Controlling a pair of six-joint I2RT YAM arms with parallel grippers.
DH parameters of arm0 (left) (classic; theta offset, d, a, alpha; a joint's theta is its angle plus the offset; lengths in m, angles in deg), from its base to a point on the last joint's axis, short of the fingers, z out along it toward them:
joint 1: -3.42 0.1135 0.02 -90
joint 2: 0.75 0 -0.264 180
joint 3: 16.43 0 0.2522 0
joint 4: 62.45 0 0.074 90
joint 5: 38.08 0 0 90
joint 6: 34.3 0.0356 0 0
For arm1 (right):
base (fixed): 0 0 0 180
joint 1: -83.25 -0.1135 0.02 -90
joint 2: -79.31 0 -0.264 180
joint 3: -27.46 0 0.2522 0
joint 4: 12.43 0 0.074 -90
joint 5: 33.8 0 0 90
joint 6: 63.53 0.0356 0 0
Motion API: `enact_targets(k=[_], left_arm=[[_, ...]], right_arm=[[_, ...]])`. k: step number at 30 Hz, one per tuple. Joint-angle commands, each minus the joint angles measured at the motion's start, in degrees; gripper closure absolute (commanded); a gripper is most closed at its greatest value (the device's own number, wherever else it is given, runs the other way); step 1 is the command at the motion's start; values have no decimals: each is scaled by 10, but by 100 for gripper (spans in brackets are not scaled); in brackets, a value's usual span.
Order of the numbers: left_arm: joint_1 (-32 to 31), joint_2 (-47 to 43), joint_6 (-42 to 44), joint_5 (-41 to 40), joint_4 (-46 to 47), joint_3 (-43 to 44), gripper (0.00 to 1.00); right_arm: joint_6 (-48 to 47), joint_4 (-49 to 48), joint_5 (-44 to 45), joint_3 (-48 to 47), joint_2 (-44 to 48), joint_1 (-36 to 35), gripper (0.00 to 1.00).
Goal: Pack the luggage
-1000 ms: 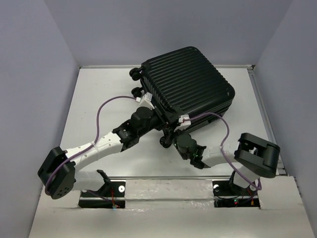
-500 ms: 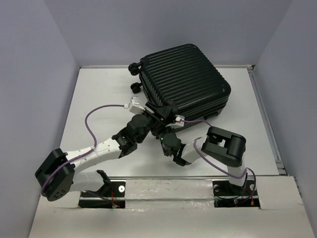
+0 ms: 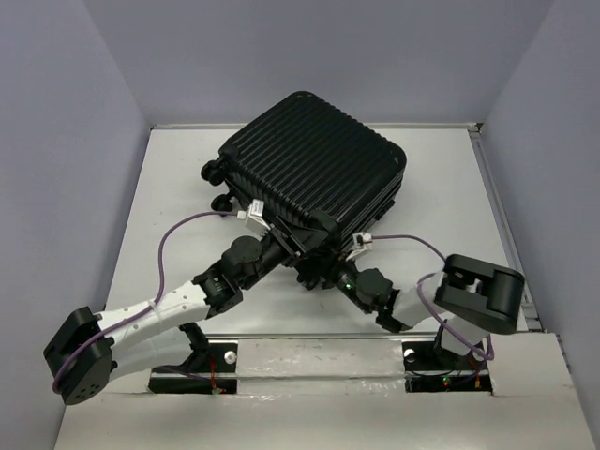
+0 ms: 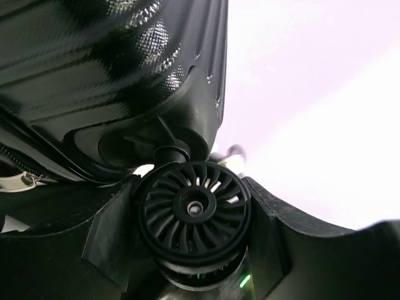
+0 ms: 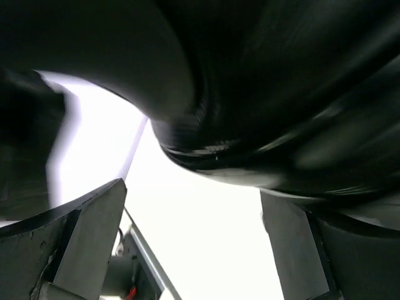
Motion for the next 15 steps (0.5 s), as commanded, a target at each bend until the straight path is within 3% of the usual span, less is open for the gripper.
enact_targets(k=[1,4,5,8,11,15], left_arm=[[26,-49,-14,128,106,16,94],[39,-49,9,142,72,27,66],[45,-49,27,145,42,36,50],[61,-64,59,144,0,38,25],[74,-84,96,134,-61,50,16],[87,-106,198,96,-189,81,12]], right_arm=[[-16,-67,-30,67,124,18,6],[-29,150,-68,35,251,18,4],[-36,288,-77,8,274,18,4],[-58,410,-97,-1,345,18,4],[-66,506,-95,-20,391,18,7],[-111,598,-113,-79,387,18,4]])
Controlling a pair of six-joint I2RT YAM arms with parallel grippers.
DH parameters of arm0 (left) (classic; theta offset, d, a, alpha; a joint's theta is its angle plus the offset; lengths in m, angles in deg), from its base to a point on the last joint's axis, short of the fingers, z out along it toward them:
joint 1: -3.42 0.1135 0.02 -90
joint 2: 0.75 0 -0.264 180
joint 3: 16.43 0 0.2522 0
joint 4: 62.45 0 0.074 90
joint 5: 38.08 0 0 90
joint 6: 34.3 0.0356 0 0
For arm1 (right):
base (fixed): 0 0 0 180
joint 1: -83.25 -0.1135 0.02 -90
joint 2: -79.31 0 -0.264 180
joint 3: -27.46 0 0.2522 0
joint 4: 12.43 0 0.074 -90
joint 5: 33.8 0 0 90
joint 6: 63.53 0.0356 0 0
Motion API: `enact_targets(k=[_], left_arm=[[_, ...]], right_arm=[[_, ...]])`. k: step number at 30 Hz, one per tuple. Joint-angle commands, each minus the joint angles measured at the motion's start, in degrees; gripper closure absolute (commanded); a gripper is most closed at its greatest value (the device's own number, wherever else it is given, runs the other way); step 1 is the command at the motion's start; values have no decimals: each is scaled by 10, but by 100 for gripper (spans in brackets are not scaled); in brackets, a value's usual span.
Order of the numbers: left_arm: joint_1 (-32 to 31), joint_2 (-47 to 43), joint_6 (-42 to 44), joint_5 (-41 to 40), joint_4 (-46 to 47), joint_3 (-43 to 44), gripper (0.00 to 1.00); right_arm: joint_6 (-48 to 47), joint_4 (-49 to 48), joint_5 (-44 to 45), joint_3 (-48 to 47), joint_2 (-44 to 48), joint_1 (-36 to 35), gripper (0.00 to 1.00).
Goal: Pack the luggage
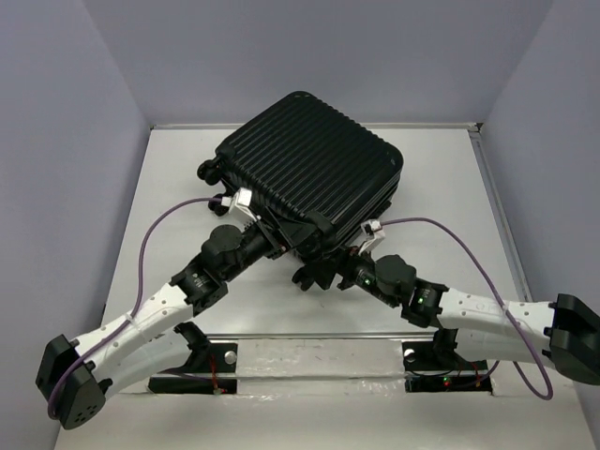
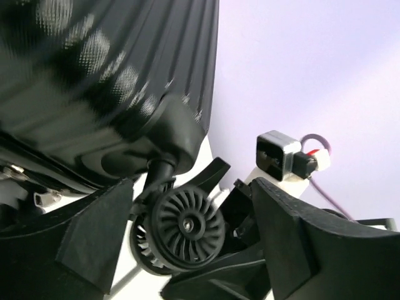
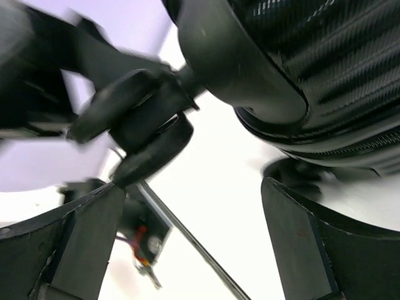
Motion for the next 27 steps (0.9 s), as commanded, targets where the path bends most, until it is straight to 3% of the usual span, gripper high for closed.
enact_targets(k=[1,9,17,19,23,27], left_arm=[[11,-33,116,-20,-81,68,12],[24,-32,147,-8,-115,64,11],[27,-130,129,-122,-182,-47,35],[27,-160,114,-135,-185,-86,45],[27,-184,112,-125,-154,-139,57],[27,-183,123,-96,-95,-175,61]], right_arm=[[-57,153,-24,-70,-3,3,3],[-127,181,-24,-164,-56,3,0],[-120,191,-36,-194,-80,3,0],[-122,213,-30,-211,-90,3,0],[-123,245,-21,-251,-117,3,0],[-121,274,8,-284,-142,3,0]])
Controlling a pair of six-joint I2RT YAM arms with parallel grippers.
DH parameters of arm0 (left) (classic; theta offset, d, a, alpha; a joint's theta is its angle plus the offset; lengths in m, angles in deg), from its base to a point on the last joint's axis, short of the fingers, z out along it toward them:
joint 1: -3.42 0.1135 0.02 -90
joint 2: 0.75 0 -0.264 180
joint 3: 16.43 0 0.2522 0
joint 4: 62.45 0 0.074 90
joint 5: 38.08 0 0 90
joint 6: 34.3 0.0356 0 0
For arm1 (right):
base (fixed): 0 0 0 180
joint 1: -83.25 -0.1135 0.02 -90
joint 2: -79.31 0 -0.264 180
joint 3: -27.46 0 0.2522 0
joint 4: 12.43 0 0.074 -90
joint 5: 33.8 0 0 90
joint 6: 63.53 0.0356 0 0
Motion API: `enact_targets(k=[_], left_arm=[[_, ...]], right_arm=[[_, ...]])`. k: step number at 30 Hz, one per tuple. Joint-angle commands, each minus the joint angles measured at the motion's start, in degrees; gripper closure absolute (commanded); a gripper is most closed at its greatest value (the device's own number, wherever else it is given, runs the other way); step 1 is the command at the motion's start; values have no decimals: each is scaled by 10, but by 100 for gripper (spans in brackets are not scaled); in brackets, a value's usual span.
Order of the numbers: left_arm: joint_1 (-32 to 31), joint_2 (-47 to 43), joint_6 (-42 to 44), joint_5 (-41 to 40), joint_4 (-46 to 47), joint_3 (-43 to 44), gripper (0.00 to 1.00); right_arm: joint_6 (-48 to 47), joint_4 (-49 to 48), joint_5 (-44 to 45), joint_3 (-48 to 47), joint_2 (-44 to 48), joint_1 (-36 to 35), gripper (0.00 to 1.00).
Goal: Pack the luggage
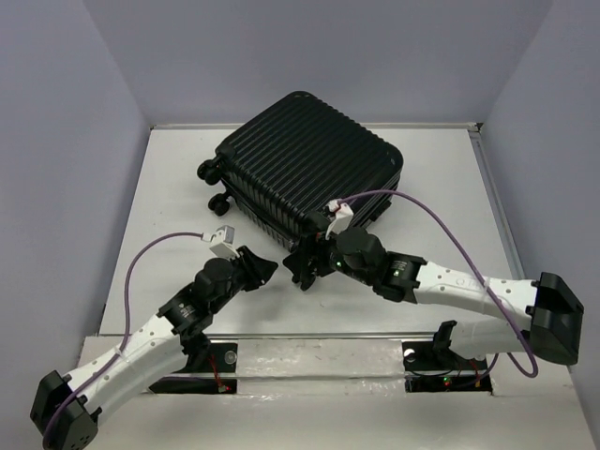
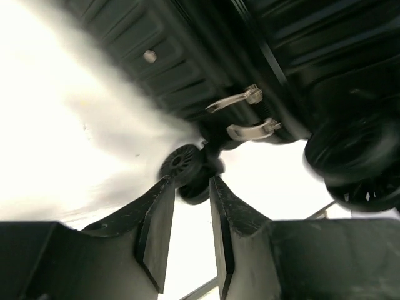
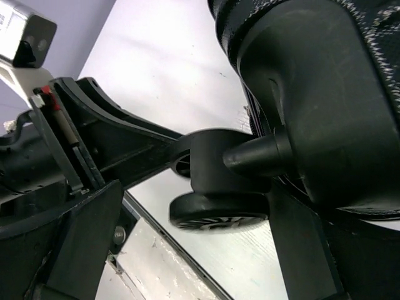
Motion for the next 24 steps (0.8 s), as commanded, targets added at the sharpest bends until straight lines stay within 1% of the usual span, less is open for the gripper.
enact_targets(k=[1,3,4,6,7,9,10,11,12,13,14,17,19,22,24], left_arm=[[2,3,14,20,95,-27,61],[2,24,28,37,127,-32,62],[1,31,33,37,127,-34,62],[2,43,43,50,161,-35,62],[2,56,47,57,184,-35,62],[2,67,58,61,205,-32,62],[2,79,62,63,212,-30,62],[2,86,65,68,230,-26,62],[2,92,69,68,237,-23,62],[2,106,72,68,248,-18,62],[2,113,74,86,257,-18,62],[0,142,77,106,293,-15,62],[-1,155,79,116,315,-13,62],[-9,187,85,123,343,-5,62],[-13,214,90,113,361,4,62]], right_arm=[[-8,36,37,-57,-18,3,0],[-4,68,61,-78,-29,3,0],[-4,68,68,-85,-34,3,0],[-7,88,78,-105,-43,3,1],[-7,107,91,-113,-54,3,5],[-6,122,103,-125,-62,3,10],[-5,124,111,-125,-63,3,26],[-4,124,116,-124,-61,3,36],[-3,125,122,-123,-58,3,44],[-2,126,131,-119,-51,3,60],[-2,130,134,-119,-49,3,68],[-8,153,137,-120,-39,3,86],[-13,172,130,-126,-35,3,88],[-24,195,109,-147,-35,3,89],[-27,196,94,-153,-33,3,89]])
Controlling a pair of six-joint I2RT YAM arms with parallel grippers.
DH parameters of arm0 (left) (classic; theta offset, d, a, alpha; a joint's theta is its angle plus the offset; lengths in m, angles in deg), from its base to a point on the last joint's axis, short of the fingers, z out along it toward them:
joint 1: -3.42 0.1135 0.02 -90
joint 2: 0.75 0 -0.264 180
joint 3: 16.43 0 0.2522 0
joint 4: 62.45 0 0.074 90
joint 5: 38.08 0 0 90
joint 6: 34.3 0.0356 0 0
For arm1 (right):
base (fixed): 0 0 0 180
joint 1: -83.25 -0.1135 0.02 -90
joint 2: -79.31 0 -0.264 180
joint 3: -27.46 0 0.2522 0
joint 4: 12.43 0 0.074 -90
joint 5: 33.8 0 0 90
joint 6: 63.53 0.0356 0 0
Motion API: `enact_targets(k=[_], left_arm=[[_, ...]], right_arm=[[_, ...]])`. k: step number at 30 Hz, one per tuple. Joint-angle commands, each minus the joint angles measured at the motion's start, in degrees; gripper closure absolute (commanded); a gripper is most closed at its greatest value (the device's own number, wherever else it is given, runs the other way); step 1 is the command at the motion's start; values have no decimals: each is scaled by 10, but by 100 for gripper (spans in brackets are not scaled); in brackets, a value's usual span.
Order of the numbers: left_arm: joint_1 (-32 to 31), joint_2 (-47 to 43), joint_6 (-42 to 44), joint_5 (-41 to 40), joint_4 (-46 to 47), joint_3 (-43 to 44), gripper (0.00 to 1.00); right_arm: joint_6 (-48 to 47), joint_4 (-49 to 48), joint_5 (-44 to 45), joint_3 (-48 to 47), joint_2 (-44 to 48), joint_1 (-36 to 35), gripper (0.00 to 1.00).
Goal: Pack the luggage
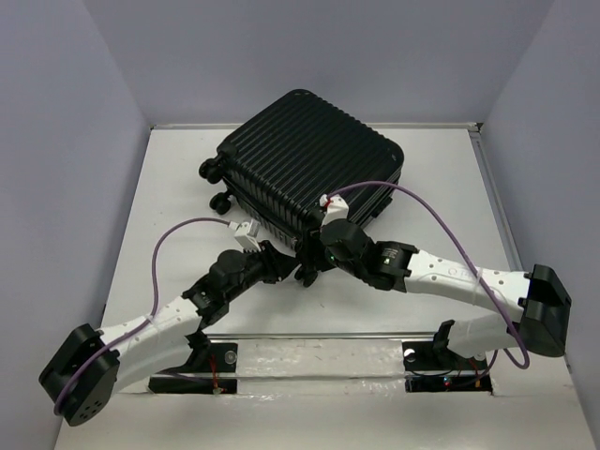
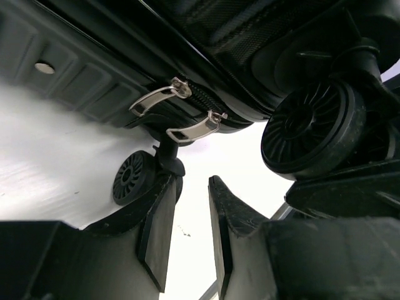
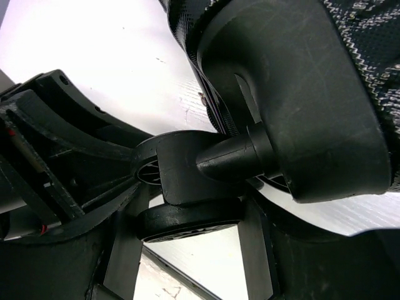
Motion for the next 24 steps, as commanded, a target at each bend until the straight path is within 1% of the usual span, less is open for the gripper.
enact_targets(k=[1,2,3,8,13,14,15,19,23,24], left_arm=[[-11,46,27,3,95,38,62],[-11,56,28,4,101,42,62],[-16,74,31,4,108,53,65],[-41,119,40,-6,141,80,65],[-50,141,30,-74,149,80,64],[-50,147,28,-111,157,80,64],[-50,147,27,-112,157,81,64],[-55,153,29,-192,158,83,64],[-60,146,38,-215,154,87,62],[-61,146,44,-215,152,88,60]], right_arm=[[-15,18,16,-48,27,5,89],[-14,18,15,-48,28,5,89],[-15,18,15,-47,28,5,89],[-17,16,7,-46,22,5,90],[-22,-6,-17,-39,27,5,90],[-22,-15,-26,-33,30,5,91],[-22,-15,-26,-30,31,5,91],[-22,-35,-53,-15,38,5,92],[-21,-37,-57,-4,40,5,93],[-21,-37,-58,-1,42,5,93]])
